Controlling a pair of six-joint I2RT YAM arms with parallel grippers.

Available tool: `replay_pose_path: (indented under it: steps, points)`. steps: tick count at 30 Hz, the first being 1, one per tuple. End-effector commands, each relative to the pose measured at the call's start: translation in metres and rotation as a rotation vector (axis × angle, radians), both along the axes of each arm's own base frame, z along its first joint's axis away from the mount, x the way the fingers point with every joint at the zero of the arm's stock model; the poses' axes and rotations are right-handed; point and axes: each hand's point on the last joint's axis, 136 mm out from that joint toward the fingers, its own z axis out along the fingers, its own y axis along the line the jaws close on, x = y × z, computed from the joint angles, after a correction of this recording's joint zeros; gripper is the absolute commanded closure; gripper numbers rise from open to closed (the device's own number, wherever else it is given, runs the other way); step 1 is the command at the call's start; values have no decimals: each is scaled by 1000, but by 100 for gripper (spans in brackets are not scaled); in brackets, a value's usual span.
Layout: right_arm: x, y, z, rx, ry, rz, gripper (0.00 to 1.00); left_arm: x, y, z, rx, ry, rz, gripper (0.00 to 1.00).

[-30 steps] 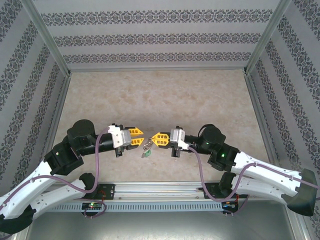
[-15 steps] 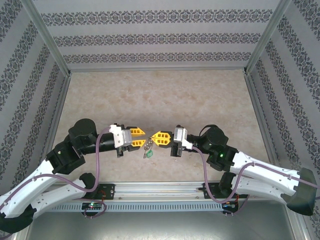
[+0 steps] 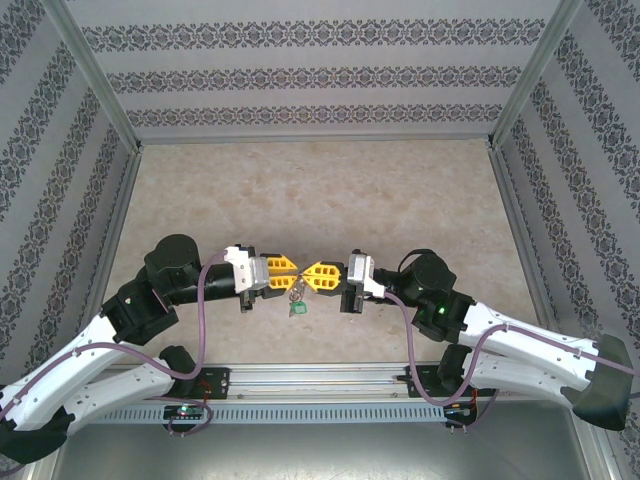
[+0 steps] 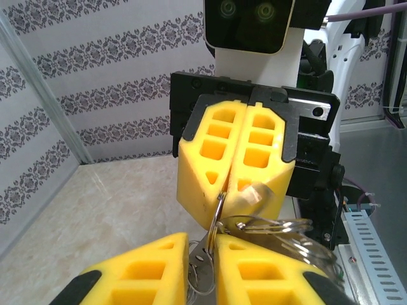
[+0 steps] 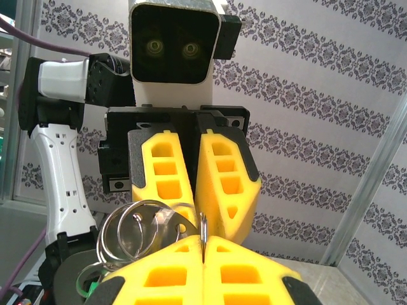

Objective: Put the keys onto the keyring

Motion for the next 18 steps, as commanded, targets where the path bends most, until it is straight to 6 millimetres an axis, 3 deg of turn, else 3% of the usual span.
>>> replay_pose_path:
  steps: [1, 8, 12, 15, 18]
  points:
    - [-8, -2, 4, 29, -9, 39, 100, -3, -1, 15, -58, -23, -20, 84]
    - [-5, -3, 2, 28, 0, 33, 100, -4, 0, 16, -58, -26, -21, 100]
    - [0, -3, 0, 21, 8, 2, 100, -1, 3, 16, -46, -46, 5, 100]
    - [6, -4, -3, -4, 9, -36, 86, 1, 6, 11, -1, -60, 27, 100]
    - [9, -6, -5, -35, 4, -65, 85, 4, 9, 5, 55, -77, 43, 100]
